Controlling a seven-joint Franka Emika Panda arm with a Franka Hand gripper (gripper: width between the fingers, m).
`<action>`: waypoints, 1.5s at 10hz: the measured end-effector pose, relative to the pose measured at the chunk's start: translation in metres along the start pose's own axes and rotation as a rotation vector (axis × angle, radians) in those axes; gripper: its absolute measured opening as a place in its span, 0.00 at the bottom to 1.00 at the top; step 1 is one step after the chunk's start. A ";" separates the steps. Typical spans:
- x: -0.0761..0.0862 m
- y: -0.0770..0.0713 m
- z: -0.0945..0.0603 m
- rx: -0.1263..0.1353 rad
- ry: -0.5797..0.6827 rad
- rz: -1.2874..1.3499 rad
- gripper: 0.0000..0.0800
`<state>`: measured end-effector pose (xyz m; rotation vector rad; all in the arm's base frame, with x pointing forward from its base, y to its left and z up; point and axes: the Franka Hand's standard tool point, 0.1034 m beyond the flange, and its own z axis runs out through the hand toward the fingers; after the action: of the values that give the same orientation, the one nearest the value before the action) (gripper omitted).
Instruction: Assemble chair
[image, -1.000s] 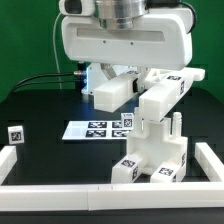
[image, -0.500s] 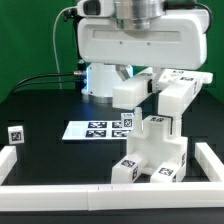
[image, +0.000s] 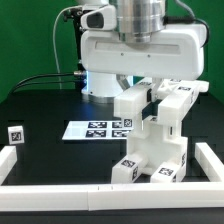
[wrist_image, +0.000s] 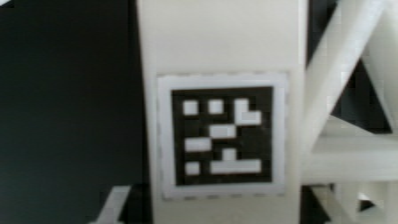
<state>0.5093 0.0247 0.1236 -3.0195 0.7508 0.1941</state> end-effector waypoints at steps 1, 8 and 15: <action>0.001 0.000 0.000 0.002 0.006 0.003 0.36; 0.004 -0.006 0.015 0.013 0.019 0.016 0.36; 0.015 0.000 0.024 0.014 0.040 -0.035 0.49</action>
Offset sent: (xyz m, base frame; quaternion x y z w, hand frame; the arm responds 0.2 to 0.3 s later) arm 0.0025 0.0104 -0.0150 0.0288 0.0085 0.0487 0.9984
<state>0.5200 0.0191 0.0974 -3.0295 0.6978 0.1268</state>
